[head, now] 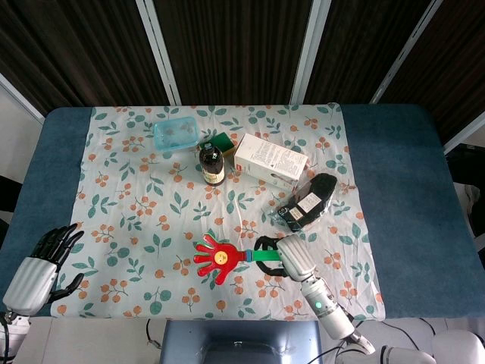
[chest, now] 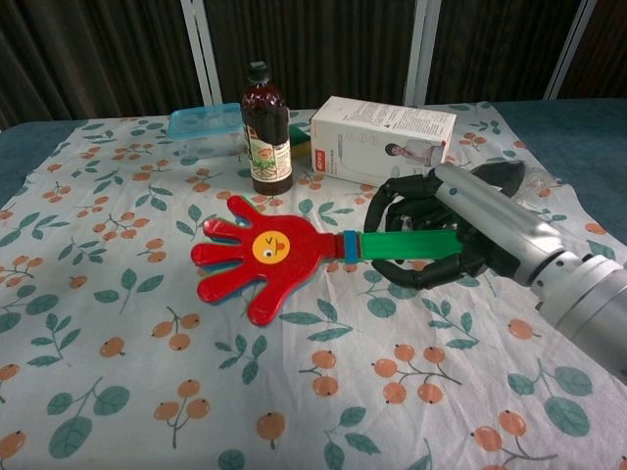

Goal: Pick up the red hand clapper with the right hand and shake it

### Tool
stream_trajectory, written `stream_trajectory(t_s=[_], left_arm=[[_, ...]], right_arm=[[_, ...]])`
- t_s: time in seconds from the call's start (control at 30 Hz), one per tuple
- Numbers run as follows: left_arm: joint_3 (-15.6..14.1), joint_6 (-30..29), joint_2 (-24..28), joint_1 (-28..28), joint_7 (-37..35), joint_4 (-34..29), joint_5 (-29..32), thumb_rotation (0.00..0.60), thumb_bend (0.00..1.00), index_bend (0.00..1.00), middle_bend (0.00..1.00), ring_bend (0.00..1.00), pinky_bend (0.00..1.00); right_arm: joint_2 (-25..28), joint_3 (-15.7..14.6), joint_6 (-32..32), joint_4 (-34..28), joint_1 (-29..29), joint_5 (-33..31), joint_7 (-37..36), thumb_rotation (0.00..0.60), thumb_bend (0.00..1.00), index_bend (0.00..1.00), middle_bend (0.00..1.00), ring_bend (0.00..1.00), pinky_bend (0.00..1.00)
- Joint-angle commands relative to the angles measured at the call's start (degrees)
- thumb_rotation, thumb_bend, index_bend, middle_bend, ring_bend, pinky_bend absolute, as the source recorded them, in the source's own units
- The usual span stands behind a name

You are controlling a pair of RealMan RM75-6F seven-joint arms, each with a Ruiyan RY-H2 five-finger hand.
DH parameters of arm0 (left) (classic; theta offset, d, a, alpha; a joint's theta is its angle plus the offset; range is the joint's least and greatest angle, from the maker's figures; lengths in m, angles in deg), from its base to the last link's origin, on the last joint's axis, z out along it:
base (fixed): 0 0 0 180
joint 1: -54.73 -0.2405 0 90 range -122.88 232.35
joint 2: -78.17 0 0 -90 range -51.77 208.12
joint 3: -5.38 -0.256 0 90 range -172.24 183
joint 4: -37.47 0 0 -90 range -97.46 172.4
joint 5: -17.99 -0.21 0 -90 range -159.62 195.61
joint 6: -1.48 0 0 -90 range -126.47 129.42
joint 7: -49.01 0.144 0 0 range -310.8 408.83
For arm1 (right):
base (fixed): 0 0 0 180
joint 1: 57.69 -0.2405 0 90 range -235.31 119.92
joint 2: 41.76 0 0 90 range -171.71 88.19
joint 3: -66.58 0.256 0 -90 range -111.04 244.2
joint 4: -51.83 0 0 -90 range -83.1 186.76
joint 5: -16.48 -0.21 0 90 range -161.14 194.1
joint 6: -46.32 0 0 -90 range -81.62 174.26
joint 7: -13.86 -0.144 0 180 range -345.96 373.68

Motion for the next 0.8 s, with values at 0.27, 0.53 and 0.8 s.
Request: stream_trajectory(t_s=[0.27, 0.53, 0.8], left_arm=[[0.03, 0.88, -0.35, 0.24, 1.31, -0.39, 0.22, 0.600, 0.32, 0.00, 0.00, 0.00, 0.10], [-0.06, 1.12, -0.50, 0.17, 1.62, -0.47, 0.41, 0.600, 0.33, 0.00, 0.00, 0.00, 0.10], [-0.17, 1.01, -0.47, 0.07, 1.57, -0.40, 0.29, 0.600, 0.32, 0.00, 0.00, 0.00, 0.10]], right_arm=[[5.10, -0.77, 21.43, -9.96, 7.20, 5.70, -51.64, 0.600, 0.50, 0.90, 0.75, 0.85, 0.92], [8.39, -1.55, 5.56, -5.09, 1.88, 3.27, -32.08, 0.600, 0.50, 0.89, 0.75, 0.85, 0.92], [11.16, -1.63, -12.34, -8.94, -0.94, -10.29, 6.44, 0.600, 0.52, 0.91, 0.75, 0.86, 0.93]])
